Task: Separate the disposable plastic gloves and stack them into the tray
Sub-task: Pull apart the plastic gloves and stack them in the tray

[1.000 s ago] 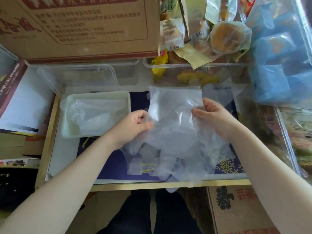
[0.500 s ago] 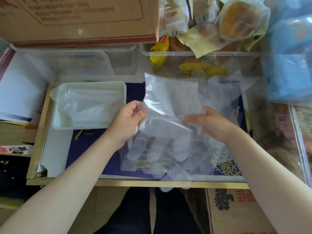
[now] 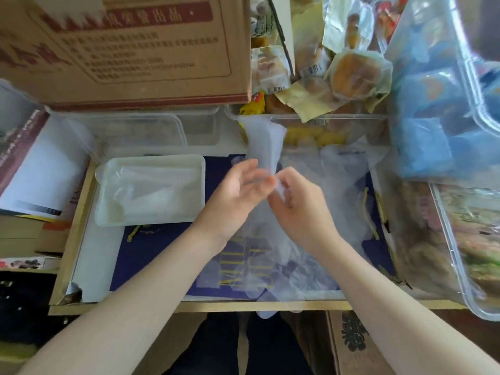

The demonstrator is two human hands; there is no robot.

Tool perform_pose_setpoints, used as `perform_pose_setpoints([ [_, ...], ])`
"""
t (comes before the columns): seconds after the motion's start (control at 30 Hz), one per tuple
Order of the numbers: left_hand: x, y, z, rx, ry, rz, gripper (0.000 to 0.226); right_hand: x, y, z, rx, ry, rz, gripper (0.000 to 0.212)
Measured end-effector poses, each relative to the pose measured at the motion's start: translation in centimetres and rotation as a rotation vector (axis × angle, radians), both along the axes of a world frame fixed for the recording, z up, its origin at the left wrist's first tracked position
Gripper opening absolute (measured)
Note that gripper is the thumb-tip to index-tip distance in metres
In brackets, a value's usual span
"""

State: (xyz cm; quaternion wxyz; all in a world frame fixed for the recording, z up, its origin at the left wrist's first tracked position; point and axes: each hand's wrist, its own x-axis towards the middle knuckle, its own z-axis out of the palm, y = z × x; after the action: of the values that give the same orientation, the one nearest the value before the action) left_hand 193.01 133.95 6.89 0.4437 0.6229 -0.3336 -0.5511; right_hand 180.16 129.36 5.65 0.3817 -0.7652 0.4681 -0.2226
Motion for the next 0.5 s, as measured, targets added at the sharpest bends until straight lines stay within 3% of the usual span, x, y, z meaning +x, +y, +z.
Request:
perform_pose_setpoints([
  [0.03,0.0,0.0,0.1,-0.009,0.001,-0.043,0.072,0.6,0.7,0.1,-0.036,0.047,0.065,0.005],
  [0.07,0.1,-0.1,0.3,-0.028,-0.007,-0.051,0.062,1.3,1.3,-0.1,-0.065,0.101,0.109,0.013],
  [0.17,0.7,0.4,0.7,-0.040,-0.083,0.074,0.009,2.2,2.3,-0.7,-0.092,0.134,0.246,0.033],
  [0.27,2.6,1.0,0.7,-0.051,-0.100,0.120,0.023,1.7,3.2,0.0,-0.110,-0.086,0.335,0.041],
  [0.37,4.7,1.4,2.1,-0.086,0.054,0.003,0.027,-0.1,2.3,0.0,-0.231,-0.266,0.030,0.039],
  [0.4,5.4,1.5,2.7,-0.103,0.090,-0.045,0.029,-0.7,1.4,-0.1,-0.202,-0.292,-0.054,0.048],
  [0.5,7.1,1.9,3.8,-0.162,0.191,-0.155,0.034,-1.5,-1.0,0.8,0.239,-0.372,-0.020,0.074],
])
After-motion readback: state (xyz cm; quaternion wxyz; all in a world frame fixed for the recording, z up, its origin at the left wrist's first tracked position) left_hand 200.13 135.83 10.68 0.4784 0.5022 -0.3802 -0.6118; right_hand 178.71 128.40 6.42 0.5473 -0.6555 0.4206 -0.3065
